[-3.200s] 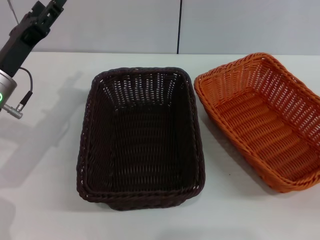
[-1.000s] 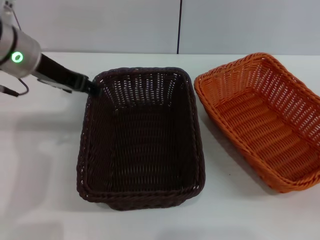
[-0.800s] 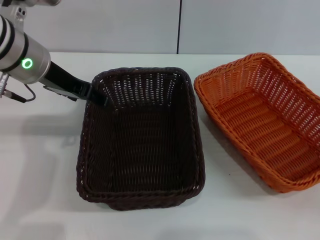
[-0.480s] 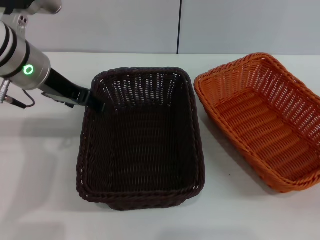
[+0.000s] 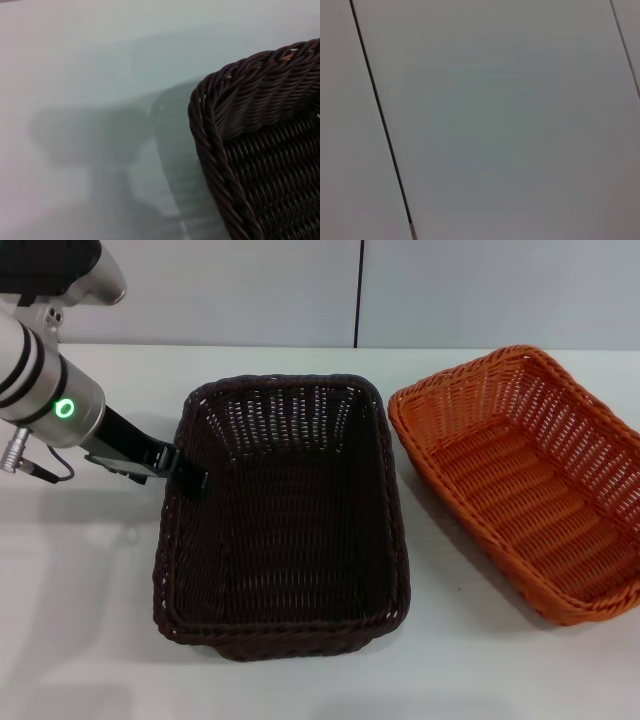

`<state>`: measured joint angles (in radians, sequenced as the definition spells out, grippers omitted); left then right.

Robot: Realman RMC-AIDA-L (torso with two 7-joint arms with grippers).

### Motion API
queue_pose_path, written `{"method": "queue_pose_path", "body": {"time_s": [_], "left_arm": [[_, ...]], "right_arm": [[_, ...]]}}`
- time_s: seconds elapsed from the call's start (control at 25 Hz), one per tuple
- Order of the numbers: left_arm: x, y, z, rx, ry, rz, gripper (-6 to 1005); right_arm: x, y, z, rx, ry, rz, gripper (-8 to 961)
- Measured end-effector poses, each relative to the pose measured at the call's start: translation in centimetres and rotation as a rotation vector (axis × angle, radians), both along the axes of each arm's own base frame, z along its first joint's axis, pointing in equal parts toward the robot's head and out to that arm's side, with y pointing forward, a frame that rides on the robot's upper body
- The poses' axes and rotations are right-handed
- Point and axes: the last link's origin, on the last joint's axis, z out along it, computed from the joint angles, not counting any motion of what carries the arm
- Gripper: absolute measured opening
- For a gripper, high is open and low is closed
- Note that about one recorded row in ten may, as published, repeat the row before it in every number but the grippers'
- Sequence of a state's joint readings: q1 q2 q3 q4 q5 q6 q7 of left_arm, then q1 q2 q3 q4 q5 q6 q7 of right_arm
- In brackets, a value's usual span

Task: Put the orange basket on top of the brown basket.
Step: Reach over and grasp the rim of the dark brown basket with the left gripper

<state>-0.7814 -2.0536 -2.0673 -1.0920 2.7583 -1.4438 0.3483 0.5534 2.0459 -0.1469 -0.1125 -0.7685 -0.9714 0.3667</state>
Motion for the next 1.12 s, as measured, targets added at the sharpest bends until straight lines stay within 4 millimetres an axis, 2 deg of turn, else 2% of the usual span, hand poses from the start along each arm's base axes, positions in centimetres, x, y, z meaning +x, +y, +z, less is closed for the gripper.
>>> {"method": "queue_pose_path", "body": {"time_s": [0.2,0.4,0.88,1.0,1.12], "left_arm": [[-0.7,-0.1,-0.9,-0.012,0.003,0.021,846],[-0.5,0.1,-0.7,-0.003,0.001,0.014,648],[0.6,0.5,-0.5,-0.002,-0.001,-0.016,403],[0.6,0.5,-0.5,-0.001,-0.001,-0.017,252],[0.9,0.6,-0.5,-0.002,0.001,-0.029,253]], "right_arm": [[-0.1,0.1,-0.1,-0.008,0.0,0.001,839],[-0.2,0.3,-0.3,-0.016,-0.001,0.002,839],[-0.1,0.6,-0.3,-0.033,0.002,-0.017,839],[0.0,0.6,-0.3,-0.032,0.001,-0.018,839],[0.0,0.6,-0.2,-0.031,0.0,-0.02,839]]}}
